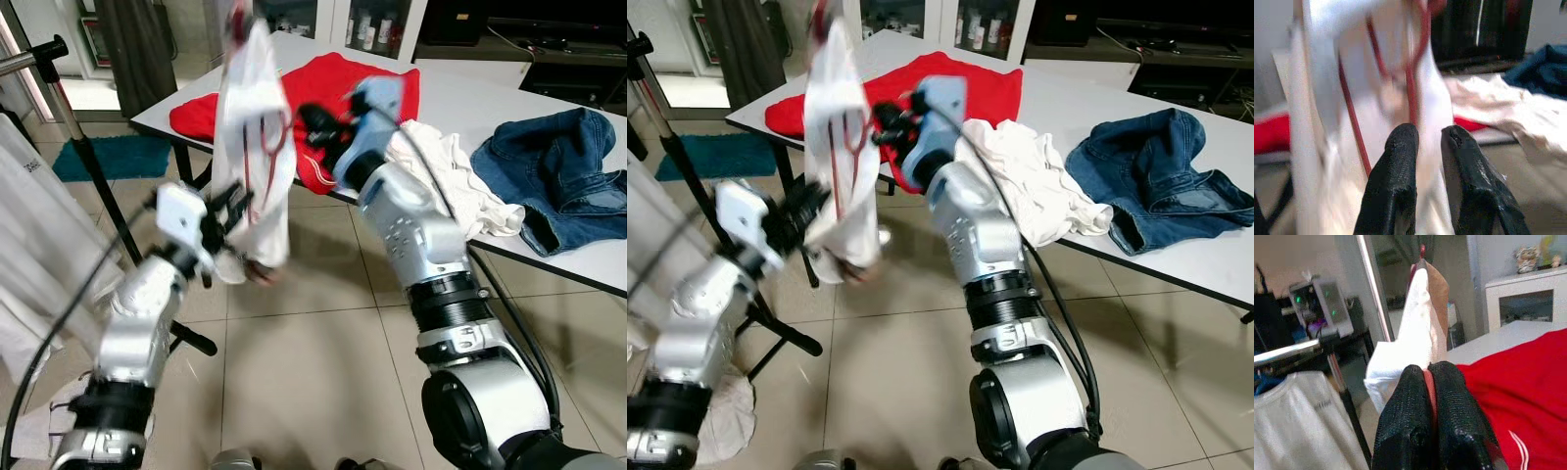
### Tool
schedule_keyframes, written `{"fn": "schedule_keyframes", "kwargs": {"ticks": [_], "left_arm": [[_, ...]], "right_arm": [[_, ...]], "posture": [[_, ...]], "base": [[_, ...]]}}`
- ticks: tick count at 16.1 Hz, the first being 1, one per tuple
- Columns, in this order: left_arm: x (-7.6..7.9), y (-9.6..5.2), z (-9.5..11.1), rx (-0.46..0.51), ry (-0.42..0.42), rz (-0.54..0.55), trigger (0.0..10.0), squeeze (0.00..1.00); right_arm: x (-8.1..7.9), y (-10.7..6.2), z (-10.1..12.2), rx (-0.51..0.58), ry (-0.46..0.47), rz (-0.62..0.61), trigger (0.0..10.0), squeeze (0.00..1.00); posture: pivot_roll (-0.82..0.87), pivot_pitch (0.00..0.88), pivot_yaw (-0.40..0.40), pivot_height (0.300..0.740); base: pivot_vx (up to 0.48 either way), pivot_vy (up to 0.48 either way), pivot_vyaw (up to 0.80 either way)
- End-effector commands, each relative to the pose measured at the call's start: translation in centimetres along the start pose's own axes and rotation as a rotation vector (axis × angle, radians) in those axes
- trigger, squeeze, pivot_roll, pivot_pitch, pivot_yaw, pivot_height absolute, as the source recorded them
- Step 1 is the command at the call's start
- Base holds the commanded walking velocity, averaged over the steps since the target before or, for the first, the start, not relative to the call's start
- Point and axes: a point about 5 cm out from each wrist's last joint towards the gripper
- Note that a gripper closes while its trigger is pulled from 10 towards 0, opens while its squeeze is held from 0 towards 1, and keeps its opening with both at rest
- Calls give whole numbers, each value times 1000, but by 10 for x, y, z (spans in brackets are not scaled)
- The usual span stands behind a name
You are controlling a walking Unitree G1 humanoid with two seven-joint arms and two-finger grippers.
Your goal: Hang hanger
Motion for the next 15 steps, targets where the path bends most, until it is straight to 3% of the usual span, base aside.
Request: {"fn": "schedule_keyframes", "kwargs": {"ticks": [1,7,11,15], "left_arm": [[1,0,-7,-27,-27,-3,10000,0],[-14,-2,-13,-30,-24,100,10000,0],[-14,2,-22,-53,-30,106,10000,0],[-14,4,-29,-88,10,125,10000,0]], "right_arm": [[2,2,18,80,13,-3,0,51],[-3,-12,27,171,146,81,0,55],[-10,-13,35,212,202,118,0,51],[-11,-13,41,216,330,109,0,55]], "posture": [[96,0,-68,740],[90,0,-55,740],[87,0,-55,740],[87,0,-62,740]], "base": [[0,0,0],[0,0,0],[0,0,0],[0,0,0]]}}
Point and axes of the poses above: a point about 5 cm out from each wrist's last joint towards the gripper, its own y axis pointing out of the wrist towards the gripper, its own z axis along the axis of the wrist's last joint, x = y × z, and after that the axes turned 15 degrees about -y, right-handed
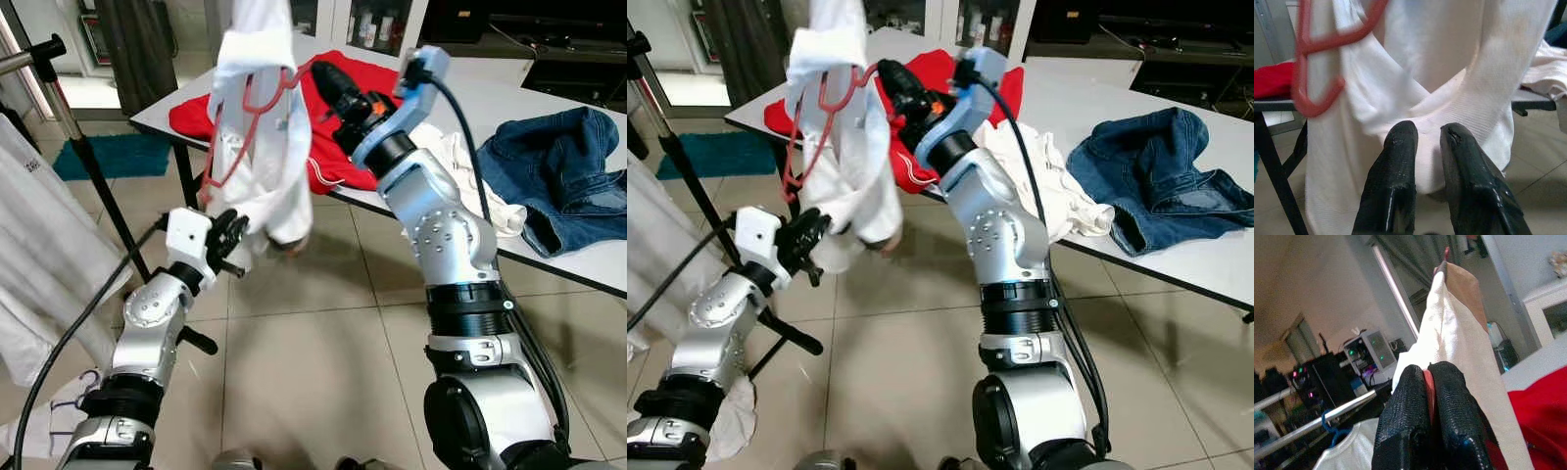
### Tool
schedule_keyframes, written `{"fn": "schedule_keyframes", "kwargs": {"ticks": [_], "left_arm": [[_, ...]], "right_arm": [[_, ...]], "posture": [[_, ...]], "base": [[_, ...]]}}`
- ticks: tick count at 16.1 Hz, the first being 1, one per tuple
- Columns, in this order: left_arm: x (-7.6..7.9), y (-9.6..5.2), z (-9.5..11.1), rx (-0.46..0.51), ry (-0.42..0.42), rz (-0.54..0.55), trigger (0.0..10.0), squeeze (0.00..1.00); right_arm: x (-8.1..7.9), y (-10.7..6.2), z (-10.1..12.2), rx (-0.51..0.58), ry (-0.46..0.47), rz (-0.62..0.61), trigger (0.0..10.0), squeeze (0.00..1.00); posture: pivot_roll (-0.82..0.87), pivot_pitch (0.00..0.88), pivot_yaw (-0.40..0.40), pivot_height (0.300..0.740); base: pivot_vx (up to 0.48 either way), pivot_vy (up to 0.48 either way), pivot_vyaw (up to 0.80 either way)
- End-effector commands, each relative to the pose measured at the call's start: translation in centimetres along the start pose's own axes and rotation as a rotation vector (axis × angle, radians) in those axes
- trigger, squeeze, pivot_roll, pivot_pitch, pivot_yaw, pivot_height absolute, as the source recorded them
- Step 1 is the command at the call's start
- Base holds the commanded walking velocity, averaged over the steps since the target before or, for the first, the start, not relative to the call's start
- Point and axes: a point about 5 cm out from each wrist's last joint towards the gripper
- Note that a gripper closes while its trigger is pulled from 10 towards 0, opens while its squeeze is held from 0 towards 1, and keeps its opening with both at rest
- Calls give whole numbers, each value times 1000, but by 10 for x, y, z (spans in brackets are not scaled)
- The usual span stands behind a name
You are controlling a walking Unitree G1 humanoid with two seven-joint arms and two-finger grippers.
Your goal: Hang hanger
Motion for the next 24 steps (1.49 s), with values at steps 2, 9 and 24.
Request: {"fn": "schedule_keyframes", "kwargs": {"ticks": [2,9,24], "left_arm": [[5,5,-1,6,24,7,10000,0],[24,8,-6,73,105,-30,10000,0],[54,-31,21,-61,224,-432,10000,0]], "right_arm": [[-7,5,5,45,89,-4,0,55],[15,-1,0,5,301,-80,0,59],[56,-32,-20,-170,-19,-16,0,47]], "posture": [[89,0,-64,740],[87,0,-62,740],[105,0,-58,740]], "base": [[0,0,0],[0,0,0],[0,0,0]]}}
Point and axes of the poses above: a point about 5 cm out from each wrist's last joint towards the gripper, its own y axis pointing out of the wrist towards the gripper, its own z axis along the axis of the wrist's last joint, x = y × z, and after that the axes turned 15 degrees about -y, right-handed
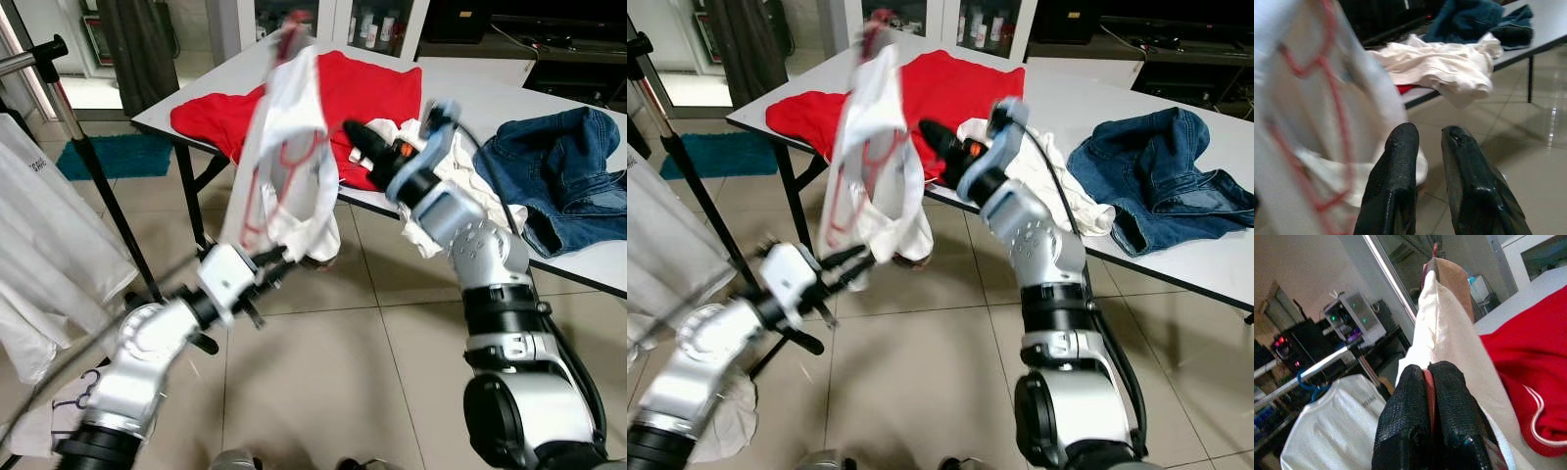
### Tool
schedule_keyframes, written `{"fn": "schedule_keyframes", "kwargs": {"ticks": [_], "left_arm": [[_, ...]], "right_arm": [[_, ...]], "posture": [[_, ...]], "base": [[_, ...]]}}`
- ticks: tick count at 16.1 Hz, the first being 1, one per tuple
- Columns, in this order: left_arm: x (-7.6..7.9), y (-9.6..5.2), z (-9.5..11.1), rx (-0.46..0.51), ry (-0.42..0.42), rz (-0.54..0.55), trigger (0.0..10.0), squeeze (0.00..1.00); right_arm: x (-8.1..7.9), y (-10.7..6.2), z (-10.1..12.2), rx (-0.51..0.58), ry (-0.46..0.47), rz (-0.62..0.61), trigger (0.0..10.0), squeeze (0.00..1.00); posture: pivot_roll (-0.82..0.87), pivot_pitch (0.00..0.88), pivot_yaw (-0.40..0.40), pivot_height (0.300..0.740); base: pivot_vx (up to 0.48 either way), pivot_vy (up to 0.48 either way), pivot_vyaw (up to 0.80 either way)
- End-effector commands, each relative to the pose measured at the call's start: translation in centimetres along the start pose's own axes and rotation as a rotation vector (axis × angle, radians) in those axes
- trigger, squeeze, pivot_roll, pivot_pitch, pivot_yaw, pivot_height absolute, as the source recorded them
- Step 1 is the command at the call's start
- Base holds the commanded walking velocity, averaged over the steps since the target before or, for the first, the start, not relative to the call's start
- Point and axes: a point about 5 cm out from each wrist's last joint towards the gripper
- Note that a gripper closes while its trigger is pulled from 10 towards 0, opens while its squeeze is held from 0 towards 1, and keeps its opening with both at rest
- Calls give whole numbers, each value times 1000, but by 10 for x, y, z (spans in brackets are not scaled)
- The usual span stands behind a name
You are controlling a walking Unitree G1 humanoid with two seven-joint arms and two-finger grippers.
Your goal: Hang hanger
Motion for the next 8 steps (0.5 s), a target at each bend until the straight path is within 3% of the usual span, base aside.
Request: {"fn": "schedule_keyframes", "kwargs": {"ticks": [1,2,5,6,8], "left_arm": [[-2,0,14,27,1,-20,10000,0],[-5,-2,22,45,13,-11,10000,0],[-42,-13,53,208,63,201,10000,0],[-47,-16,55,229,46,214,10000,1000],[-51,-16,55,232,53,238,10000,1000]], "right_arm": [[1,-2,7,27,-60,8,0,51],[1,-2,6,21,-86,15,0,55],[-6,-5,0,9,-230,93,0,51],[-10,-6,-1,12,-255,118,0,51],[-20,-8,-1,23,-316,193,0,51]], "posture": [[105,0,-59,740],[103,0,-57,740],[101,0,-54,740],[100,0,-54,740],[97,0,-51,740]], "base": [[0,0,0],[0,0,0],[0,0,0],[0,0,0],[0,0,0]]}}
Point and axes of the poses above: a point about 5 cm out from each wrist's last joint towards the gripper, its own y axis pointing out of the wrist towards the gripper, its own z axis along the axis of the wrist's last joint, x = y × z, and after that the axes turned 15 degrees about -y, right-handed
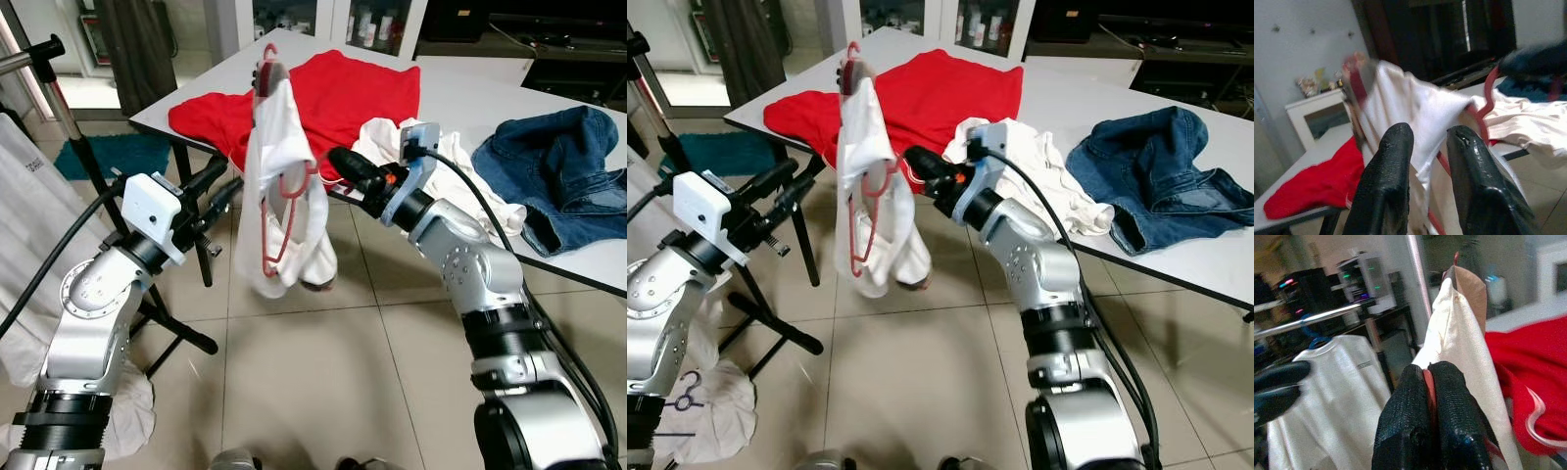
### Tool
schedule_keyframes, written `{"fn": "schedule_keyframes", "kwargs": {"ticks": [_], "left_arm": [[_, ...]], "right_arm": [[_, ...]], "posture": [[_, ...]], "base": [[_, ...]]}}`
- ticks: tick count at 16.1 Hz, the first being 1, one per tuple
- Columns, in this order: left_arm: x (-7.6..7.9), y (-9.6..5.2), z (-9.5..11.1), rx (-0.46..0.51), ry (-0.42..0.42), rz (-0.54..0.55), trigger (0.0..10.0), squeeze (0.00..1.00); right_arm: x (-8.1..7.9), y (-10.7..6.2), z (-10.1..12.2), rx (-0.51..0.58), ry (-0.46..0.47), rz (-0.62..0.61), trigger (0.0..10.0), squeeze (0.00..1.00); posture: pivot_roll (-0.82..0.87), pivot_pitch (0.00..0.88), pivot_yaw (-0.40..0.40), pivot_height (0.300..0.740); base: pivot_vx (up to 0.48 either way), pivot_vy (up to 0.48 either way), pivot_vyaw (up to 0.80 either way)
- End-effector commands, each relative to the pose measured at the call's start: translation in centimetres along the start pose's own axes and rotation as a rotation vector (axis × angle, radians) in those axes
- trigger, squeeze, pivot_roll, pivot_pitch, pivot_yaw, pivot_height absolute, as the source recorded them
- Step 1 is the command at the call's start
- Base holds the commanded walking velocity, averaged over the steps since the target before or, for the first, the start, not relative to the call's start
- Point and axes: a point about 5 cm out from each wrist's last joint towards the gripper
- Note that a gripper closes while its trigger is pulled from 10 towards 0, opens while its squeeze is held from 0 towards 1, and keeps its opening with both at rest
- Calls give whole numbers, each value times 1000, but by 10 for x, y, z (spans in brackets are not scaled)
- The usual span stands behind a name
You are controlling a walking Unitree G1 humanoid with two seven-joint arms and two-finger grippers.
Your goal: Hang hanger
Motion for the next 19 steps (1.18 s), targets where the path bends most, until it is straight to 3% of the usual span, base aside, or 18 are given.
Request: {"fn": "schedule_keyframes", "kwargs": {"ticks": [1,4,7,8,10,13,17,18,19], "left_arm": [[-2,3,2,20,0,18,10000,1000],[3,3,-7,15,-63,-14,10000,1000],[-4,3,-12,-15,18,40,10000,1000],[-7,3,-12,-31,60,50,10000,396],[-8,3,-10,-28,90,51,10000,0],[-10,5,-8,-22,159,62,10000,0],[-11,6,-15,-68,166,60,10000,0],[-10,7,-16,-74,160,52,5216,0],[-10,7,-17,-75,153,45,2000,0]], "right_arm": [[-5,1,16,69,-81,44,0,55],[-14,1,21,88,-154,98,0,55],[-24,0,28,111,-193,169,0,47],[-27,0,29,114,-199,188,0,43],[-29,-1,29,114,-201,195,0,51],[-35,-1,27,107,-197,224,0,51],[-43,-1,27,106,-197,270,0,47],[-43,-2,27,105,-197,270,0,51],[-43,-2,27,104,-198,270,0,47]], "posture": [[94,0,-49,740],[94,0,-49,740],[90,0,-50,740],[92,0,-51,740],[94,0,-52,740],[96,0,-51,740],[93,0,-50,740],[92,0,-50,740],[91,0,-51,740]], "base": [[0,0,0],[0,0,0],[0,0,0],[0,0,0],[0,0,0],[0,0,0],[0,0,0],[0,0,0],[0,0,0]]}}
Point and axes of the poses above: a point about 5 cm out from each wrist's last joint towards the gripper, its own y axis pointing out of the wrist towards the gripper, its own z axis along the axis of the wrist's last joint, x = y × z, and after that the axes turned 15 degrees about -y, right-handed
